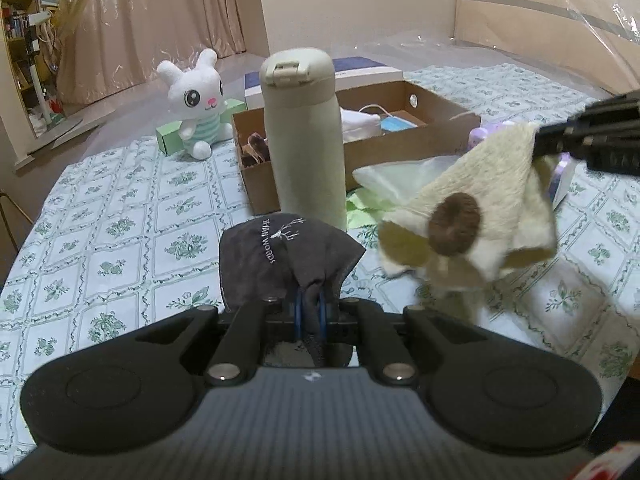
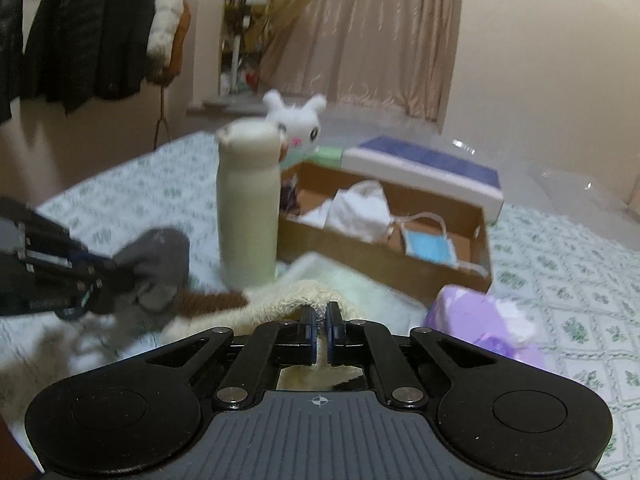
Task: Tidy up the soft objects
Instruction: 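Carry the black mask with the left gripper while the right carries the cream towel to the box, then open both grippers to drop the mask and towel into the box, then withdraw both tools from the box toward the items beside the thermos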
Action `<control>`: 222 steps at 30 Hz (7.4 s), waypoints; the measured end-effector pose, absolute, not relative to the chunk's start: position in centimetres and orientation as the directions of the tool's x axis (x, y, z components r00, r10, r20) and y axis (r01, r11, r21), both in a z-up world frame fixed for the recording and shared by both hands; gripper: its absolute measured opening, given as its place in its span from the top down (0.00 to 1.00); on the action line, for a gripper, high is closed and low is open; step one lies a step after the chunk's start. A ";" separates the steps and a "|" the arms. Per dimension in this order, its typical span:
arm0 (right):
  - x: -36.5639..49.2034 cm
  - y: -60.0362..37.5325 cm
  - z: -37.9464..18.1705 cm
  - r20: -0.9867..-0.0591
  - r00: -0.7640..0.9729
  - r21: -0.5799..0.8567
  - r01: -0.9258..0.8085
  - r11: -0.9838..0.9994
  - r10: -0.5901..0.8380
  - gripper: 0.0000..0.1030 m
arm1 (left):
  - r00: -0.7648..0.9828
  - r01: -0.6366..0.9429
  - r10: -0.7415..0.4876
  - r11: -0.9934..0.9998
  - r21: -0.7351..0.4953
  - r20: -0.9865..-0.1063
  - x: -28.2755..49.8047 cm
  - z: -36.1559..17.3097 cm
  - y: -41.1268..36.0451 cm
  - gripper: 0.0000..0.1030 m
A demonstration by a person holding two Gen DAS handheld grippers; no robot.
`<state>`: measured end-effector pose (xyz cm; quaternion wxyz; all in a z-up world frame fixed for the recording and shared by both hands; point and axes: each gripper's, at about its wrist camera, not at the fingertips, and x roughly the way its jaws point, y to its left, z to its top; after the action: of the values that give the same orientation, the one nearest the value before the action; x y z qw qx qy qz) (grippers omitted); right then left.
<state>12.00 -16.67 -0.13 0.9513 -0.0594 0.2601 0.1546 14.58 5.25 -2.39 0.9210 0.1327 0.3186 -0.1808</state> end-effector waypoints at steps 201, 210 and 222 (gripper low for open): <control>7.0 -28.5 5.2 -0.469 0.860 0.250 -0.090 0.964 0.202 0.34 | 0.828 0.189 -0.172 0.982 -0.023 -0.533 10.0 4.2 -1.6 0.22; 5.9 -26.4 2.4 -0.518 0.828 0.239 -0.102 0.966 0.216 0.34 | 0.816 0.165 -0.130 0.986 0.012 -0.563 8.7 1.5 0.3 0.14; 6.5 -24.2 -0.4 -0.553 0.804 0.197 -0.129 0.972 0.218 0.34 | 0.763 0.189 -0.141 0.982 0.010 -0.631 9.2 -3.2 1.0 0.15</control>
<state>6.46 -24.23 -0.40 0.9468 0.0749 0.2993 0.0916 9.19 1.02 -3.16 0.9382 0.0363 0.3328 -0.0879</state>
